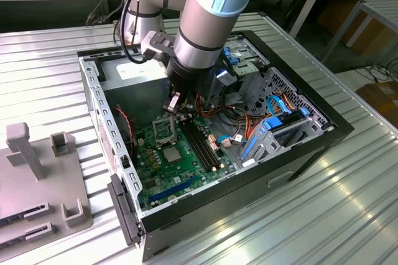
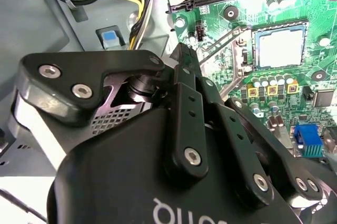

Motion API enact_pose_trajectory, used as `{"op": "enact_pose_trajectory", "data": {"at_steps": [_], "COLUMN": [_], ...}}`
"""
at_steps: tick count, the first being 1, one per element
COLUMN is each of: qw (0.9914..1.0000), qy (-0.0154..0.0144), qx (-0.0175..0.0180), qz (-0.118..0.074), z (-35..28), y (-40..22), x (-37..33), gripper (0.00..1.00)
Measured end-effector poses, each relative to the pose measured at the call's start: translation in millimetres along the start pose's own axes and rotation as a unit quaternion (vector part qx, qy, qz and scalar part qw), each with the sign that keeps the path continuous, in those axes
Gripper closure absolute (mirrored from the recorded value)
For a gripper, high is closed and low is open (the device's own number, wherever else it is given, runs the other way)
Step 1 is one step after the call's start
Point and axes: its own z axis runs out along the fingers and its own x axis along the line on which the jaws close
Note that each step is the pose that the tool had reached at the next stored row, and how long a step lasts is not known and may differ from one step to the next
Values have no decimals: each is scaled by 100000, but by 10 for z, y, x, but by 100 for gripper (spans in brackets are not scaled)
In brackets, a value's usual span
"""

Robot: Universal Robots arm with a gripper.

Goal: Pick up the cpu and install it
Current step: 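Close the cpu cover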

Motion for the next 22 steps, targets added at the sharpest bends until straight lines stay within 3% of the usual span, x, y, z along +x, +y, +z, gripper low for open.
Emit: {"op": "enact_pose_trajectory", "data": {"at_steps": [7,15,22], "qw": [99993,99908,99838], "qy": [-139,-324,-164], "qx": [-387,-1191,-1362], "qz": [-1141,-4098,-5524], "z": [-17,-21,-27], "y": [-7,-13,-37], "x": [8,14,38], "gripper": [89,89,89]}}
